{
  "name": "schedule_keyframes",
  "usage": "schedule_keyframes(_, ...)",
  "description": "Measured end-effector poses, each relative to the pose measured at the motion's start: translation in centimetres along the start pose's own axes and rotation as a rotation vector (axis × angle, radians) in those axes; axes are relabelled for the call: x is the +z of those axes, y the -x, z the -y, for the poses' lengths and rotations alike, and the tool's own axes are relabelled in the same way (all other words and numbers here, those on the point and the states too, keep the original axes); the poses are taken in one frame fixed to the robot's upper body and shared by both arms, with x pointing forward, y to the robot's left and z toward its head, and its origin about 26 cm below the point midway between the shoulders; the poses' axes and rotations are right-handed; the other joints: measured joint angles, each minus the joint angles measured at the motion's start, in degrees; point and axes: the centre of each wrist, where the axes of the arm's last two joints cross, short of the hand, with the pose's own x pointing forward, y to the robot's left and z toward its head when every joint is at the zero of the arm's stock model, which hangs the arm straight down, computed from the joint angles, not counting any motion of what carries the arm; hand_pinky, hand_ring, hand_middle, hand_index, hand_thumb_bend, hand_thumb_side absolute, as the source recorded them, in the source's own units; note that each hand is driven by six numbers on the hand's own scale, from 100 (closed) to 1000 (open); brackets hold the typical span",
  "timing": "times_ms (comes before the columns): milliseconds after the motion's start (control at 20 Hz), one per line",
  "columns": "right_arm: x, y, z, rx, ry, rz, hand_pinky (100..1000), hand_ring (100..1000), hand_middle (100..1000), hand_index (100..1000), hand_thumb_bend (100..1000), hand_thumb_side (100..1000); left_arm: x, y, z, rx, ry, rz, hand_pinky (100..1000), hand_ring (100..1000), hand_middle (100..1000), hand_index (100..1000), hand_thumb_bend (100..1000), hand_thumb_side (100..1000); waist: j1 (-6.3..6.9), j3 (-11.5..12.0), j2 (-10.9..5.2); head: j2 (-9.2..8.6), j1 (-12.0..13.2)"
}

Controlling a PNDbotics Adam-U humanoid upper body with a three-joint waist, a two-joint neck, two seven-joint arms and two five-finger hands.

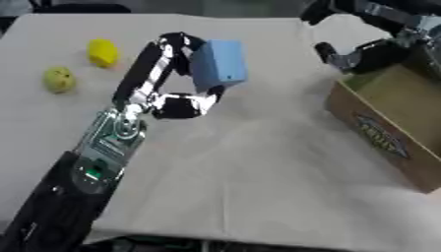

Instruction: Pick up the objects with one hand, pass them to the other hand, and then place them into the box on the other side of the table.

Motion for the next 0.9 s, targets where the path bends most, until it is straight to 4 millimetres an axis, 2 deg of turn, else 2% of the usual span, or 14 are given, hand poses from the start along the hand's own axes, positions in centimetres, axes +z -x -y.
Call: schedule_keyframes(900,-1.6,1.4,-2.1,-0.030,-0.081,-0.009,964,834,843,870,100,220,-1.3,-0.7,2.4,0.055,0.120,-0.021,532,475,399,480,100,100,0.00,0.74,-0.07,0.00,-0.87)
